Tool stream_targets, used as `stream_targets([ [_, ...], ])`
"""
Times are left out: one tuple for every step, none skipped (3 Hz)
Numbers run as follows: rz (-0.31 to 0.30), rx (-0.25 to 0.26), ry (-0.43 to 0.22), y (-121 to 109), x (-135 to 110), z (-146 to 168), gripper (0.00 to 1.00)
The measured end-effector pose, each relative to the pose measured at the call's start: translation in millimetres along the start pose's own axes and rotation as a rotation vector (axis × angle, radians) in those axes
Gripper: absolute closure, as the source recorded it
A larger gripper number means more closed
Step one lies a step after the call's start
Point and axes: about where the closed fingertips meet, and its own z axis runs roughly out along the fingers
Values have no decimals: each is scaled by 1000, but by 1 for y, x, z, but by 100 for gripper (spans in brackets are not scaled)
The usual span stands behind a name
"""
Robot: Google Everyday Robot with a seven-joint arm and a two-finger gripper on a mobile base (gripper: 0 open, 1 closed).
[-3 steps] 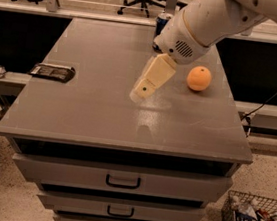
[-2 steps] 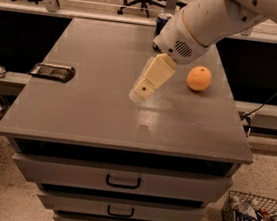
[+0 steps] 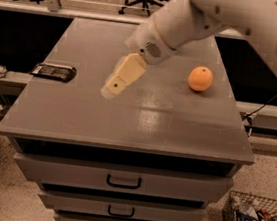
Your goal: Pick rxbar chocolate
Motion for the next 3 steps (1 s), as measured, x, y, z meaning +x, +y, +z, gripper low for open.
stream_targets([
  [1,-76,-88,-2,-36,58,0],
  [-14,-109,-157,-2,-69,111,0],
  [-28,-92,-197,-8,-85,156,0],
])
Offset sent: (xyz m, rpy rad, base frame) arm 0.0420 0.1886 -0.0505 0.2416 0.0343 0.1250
